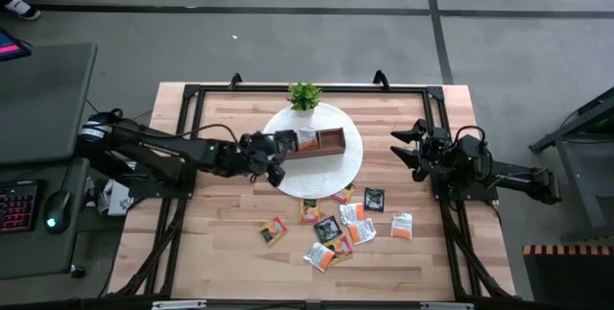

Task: Pick & Place Tea
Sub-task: Put the orange tea bag into the right section of the wooden organizer

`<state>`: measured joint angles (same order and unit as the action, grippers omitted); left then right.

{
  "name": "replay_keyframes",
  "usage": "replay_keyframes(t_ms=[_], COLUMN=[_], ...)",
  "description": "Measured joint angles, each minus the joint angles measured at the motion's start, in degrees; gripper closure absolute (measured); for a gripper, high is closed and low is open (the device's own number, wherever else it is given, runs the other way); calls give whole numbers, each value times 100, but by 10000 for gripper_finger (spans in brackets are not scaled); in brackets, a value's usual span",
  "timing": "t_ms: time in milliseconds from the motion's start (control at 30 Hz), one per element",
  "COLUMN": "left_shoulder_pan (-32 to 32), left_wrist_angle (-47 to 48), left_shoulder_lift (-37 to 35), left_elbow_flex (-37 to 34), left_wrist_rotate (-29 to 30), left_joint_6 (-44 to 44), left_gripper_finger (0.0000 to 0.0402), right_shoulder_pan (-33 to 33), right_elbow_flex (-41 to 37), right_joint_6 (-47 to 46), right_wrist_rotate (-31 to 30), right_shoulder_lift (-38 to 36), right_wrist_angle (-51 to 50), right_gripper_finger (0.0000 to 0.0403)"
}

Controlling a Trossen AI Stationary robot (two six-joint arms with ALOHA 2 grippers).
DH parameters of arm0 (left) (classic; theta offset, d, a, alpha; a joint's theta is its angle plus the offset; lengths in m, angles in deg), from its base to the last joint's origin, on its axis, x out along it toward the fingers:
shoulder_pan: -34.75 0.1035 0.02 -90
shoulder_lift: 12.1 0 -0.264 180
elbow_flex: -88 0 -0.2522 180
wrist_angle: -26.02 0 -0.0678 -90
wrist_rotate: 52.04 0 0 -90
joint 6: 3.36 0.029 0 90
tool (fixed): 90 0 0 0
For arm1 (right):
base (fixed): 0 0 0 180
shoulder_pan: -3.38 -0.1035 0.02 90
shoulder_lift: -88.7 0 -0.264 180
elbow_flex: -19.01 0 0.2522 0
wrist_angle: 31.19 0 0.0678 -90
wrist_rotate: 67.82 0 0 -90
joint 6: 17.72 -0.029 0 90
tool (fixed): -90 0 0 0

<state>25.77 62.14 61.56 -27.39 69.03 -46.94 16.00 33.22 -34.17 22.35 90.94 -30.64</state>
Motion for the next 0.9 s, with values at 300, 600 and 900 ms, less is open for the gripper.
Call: replay_keyframes(t_ms=[300,600,900], left_shoulder_pan=[-423,-992,-1551], left_wrist_angle=[204,467,412], left_shoulder_lift=[-13,-6,521], left_elbow_flex=[-2,-2,0], left_wrist_rotate=[-881,-1516,-1420], left_joint_6=[-1125,-1485,-2448], left_gripper_finger=[231,232,232], right_shoulder_pan=[0,-2,-1], right_elbow_flex=[1,2,2], right_joint_6=[1,1,0], right_wrist_rotate=[0,1,0], right_shoulder_lift=[0,0,0], right_wrist_angle=[2,4,4], right_gripper_finger=[153,153,153])
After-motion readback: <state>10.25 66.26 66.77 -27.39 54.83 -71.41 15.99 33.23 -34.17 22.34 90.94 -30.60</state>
